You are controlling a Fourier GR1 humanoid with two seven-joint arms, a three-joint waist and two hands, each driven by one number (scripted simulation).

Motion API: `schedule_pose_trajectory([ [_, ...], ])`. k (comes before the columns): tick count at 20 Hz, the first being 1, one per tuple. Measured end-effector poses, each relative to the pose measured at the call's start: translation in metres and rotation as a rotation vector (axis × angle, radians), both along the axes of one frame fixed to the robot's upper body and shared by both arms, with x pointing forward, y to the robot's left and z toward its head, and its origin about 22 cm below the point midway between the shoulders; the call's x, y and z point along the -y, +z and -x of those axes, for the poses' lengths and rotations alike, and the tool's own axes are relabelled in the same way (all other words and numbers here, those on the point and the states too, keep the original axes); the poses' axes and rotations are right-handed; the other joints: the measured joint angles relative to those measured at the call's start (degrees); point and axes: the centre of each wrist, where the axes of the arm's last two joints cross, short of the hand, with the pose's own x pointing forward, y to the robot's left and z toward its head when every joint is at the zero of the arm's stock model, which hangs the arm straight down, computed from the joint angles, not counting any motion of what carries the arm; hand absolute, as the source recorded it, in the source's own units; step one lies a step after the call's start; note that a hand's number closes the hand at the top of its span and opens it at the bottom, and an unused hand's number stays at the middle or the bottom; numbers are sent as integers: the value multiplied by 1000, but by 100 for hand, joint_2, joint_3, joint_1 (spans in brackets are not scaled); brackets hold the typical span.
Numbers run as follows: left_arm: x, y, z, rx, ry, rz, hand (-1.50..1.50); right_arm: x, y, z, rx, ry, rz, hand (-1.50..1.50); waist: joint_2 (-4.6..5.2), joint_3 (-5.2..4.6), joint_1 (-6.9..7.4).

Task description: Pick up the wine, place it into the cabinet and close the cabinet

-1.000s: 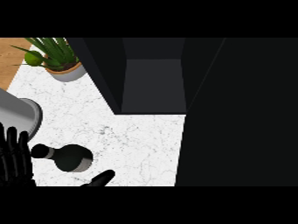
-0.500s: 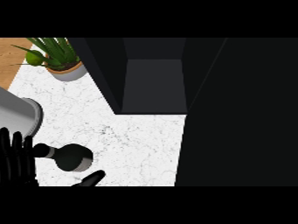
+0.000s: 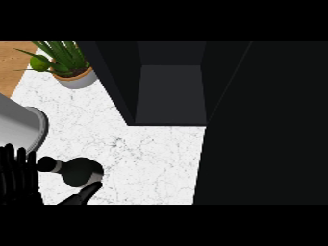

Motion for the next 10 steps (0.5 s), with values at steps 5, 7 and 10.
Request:
schedule_pose_trajectory([
  [5, -16, -34, 6, 7, -13, 10, -150, -5, -1, 2, -15, 24, -12, -150, 2, 9, -9],
  [7, -16, -45, 6, 3, -21, 19, -150, -3, 0, 2, -14, 14, -6, -150, 6, 13, -20],
  [10, -25, -62, 0, 4, -36, 23, -150, -1, 3, 1, -16, 6, 6, -150, 11, 16, -37],
])
